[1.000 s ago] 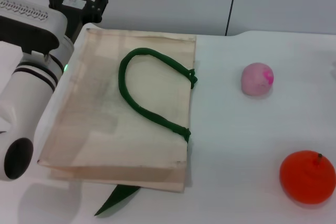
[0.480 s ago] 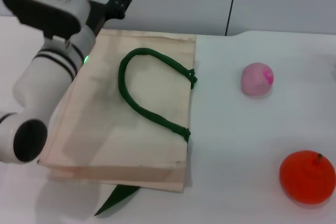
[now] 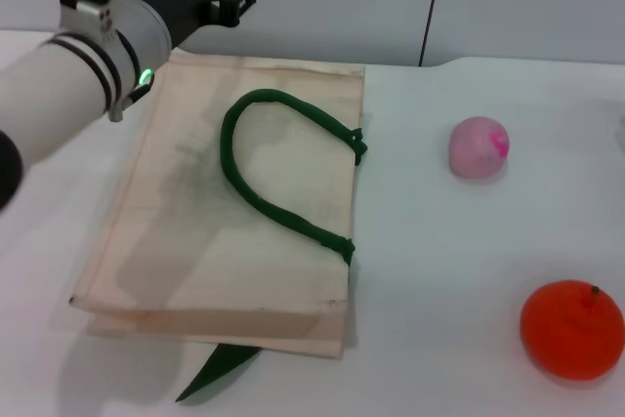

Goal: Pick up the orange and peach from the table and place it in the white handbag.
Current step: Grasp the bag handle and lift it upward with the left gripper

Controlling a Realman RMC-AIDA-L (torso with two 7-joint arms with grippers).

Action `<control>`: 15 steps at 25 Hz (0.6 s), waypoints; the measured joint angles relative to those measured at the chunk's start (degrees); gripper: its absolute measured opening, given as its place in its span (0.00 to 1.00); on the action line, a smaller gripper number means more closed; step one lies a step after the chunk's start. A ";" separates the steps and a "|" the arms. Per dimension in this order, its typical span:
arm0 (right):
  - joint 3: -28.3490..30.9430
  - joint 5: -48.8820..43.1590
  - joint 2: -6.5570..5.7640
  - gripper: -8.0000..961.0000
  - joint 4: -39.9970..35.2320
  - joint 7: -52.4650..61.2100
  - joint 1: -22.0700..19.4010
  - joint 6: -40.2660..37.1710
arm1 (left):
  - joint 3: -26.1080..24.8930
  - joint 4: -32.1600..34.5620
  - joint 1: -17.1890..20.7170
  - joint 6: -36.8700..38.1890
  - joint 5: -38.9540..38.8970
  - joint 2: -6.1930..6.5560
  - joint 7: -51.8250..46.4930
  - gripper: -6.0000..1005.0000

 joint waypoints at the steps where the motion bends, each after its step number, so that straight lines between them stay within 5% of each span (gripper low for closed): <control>1: 0.00 0.00 0.00 0.80 0.00 0.00 0.01 0.00 | -1.80 1.67 0.00 -4.46 0.15 0.00 0.02 0.61; 15: 0.00 0.00 0.00 0.80 0.00 0.00 0.28 -0.09 | -19.85 5.15 -6.73 -43.94 1.89 0.01 -0.95 0.45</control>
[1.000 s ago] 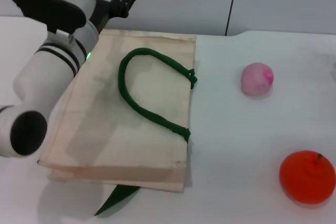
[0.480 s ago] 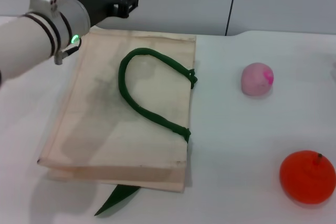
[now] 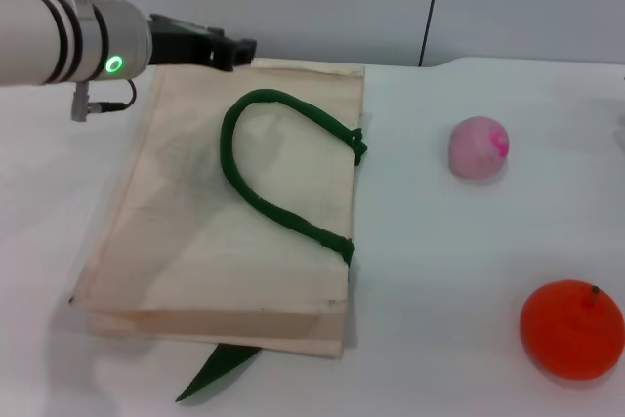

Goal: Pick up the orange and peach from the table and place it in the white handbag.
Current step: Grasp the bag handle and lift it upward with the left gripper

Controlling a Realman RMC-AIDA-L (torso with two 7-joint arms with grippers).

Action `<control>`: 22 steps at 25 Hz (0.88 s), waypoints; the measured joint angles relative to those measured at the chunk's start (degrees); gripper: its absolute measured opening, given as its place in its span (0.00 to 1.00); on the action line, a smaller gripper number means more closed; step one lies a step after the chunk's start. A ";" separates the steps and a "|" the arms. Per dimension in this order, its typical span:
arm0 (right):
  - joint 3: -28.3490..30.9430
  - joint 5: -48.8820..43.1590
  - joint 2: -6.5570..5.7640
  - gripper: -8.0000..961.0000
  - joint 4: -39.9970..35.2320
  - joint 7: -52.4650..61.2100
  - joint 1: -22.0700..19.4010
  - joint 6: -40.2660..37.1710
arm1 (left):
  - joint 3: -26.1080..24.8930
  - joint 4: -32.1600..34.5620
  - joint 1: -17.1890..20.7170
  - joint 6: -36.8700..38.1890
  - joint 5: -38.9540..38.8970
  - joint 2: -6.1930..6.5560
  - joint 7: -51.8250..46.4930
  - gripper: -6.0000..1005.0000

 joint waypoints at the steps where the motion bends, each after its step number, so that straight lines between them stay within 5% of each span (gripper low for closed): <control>1: 0.00 0.00 0.00 0.80 0.00 0.00 0.03 -0.01 | -0.88 -0.30 -0.67 -1.87 0.20 0.01 -0.01 0.45; 10: 0.00 0.00 0.00 0.80 -0.42 0.00 0.19 -1.28 | -7.35 -5.20 -7.25 -14.37 8.83 -0.02 -3.88 0.46; 22: 0.00 0.00 0.00 0.80 -0.49 0.00 0.78 -1.31 | -9.40 -10.95 -12.35 -18.68 14.31 0.14 -4.46 0.46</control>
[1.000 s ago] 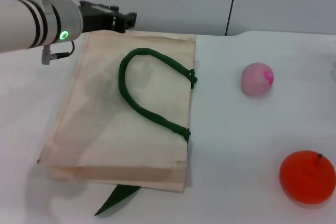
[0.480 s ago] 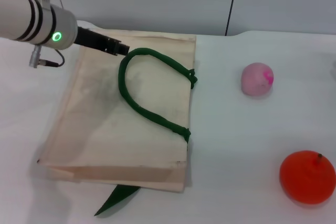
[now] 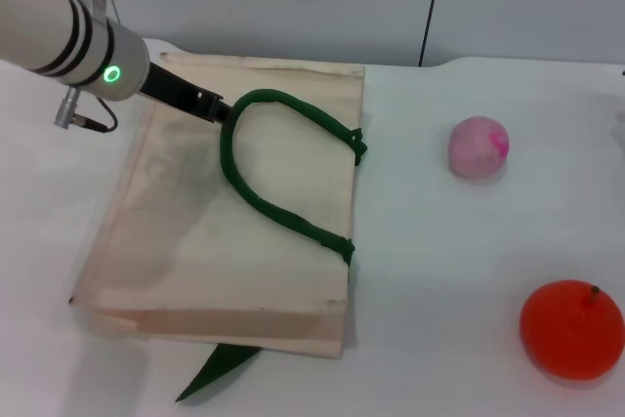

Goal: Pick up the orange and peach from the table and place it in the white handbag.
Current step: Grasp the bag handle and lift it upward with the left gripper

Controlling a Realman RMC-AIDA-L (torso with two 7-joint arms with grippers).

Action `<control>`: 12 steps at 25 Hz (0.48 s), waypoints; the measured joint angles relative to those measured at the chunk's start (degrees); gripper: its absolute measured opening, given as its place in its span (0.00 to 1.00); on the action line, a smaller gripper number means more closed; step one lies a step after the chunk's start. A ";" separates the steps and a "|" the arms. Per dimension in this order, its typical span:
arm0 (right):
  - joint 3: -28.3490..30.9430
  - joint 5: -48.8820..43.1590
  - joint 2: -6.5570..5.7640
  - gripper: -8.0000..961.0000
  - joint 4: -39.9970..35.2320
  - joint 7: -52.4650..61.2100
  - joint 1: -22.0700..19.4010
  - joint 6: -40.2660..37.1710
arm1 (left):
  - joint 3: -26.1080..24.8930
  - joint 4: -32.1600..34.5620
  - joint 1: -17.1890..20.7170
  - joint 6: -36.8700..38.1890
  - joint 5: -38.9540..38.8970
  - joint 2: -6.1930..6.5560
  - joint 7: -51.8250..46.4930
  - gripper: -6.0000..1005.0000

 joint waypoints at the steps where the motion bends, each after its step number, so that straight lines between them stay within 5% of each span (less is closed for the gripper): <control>1: 0.00 0.00 0.00 0.80 0.07 0.00 0.10 0.00 | -0.15 -0.46 -0.30 -0.05 0.25 -0.01 0.01 0.46; 12: -0.13 0.00 0.00 0.79 0.41 0.01 0.87 0.01 | -0.37 -4.68 -3.02 1.95 1.32 -0.25 -1.01 0.46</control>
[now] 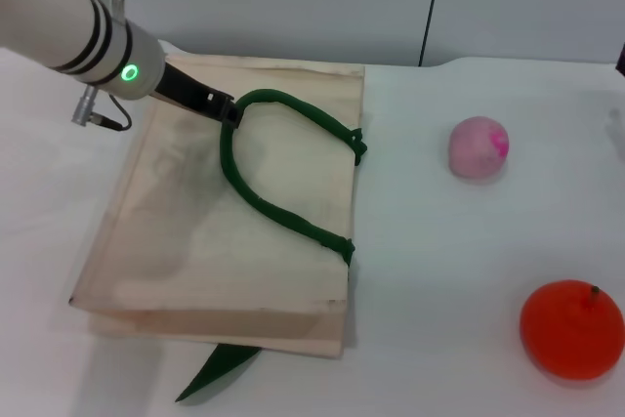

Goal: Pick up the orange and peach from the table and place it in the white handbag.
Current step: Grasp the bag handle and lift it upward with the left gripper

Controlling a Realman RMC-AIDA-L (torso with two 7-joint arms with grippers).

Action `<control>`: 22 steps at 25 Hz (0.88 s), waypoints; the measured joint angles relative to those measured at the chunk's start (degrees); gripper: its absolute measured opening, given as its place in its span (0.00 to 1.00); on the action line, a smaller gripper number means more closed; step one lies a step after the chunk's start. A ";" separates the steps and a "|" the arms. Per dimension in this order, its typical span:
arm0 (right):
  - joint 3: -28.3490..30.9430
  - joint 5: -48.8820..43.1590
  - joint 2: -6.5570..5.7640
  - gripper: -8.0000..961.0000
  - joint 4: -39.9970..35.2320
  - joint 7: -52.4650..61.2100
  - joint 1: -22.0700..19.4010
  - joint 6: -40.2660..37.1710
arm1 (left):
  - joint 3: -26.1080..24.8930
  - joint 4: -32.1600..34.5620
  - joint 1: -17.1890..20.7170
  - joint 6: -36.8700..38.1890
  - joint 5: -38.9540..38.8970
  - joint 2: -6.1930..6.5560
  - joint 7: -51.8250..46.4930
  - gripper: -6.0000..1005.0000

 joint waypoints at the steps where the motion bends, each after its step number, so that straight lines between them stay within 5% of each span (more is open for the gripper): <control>1: -0.05 0.00 0.00 0.79 0.04 0.01 0.11 0.00 | 0.06 -0.30 -0.21 0.35 0.00 -0.03 -0.40 0.46; 22: -0.87 0.00 0.09 0.79 0.07 0.74 0.30 0.00 | 0.08 -8.79 -2.75 3.93 -0.12 0.04 -3.10 0.45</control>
